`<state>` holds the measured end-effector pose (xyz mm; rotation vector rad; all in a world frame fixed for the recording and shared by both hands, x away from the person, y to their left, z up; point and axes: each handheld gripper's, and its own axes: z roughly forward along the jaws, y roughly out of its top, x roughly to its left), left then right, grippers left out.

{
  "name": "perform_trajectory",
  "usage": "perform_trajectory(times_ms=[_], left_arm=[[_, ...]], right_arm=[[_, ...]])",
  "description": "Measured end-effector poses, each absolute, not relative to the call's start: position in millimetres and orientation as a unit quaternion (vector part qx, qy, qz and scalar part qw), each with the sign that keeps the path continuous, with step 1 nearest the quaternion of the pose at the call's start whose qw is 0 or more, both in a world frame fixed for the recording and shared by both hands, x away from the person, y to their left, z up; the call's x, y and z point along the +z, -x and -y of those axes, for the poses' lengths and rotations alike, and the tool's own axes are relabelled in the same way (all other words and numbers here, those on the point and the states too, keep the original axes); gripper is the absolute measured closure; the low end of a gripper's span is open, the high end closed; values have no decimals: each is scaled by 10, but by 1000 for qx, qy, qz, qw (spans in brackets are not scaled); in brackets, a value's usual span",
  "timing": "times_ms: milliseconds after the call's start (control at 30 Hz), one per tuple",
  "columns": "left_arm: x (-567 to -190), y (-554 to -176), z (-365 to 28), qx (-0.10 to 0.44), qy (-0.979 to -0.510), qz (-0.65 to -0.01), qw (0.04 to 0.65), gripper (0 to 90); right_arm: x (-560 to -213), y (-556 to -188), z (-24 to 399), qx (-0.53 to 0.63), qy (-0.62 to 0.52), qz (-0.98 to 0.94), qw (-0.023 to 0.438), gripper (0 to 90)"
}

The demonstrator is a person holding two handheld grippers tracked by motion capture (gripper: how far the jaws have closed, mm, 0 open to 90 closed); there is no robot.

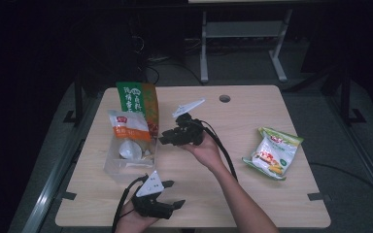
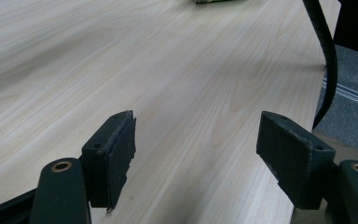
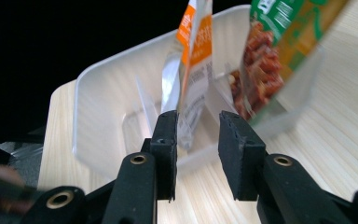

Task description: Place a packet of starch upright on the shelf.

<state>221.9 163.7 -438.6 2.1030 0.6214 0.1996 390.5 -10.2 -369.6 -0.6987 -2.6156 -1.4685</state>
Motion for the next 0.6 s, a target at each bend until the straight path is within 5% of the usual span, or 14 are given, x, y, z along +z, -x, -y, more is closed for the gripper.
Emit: perform_trajectory(times_ms=[600], left_arm=[[-4434,-2267,-1633,70,-854,-237,457,252]], right_arm=[[-3827,-3519,1187,-472,276,837,26,548]])
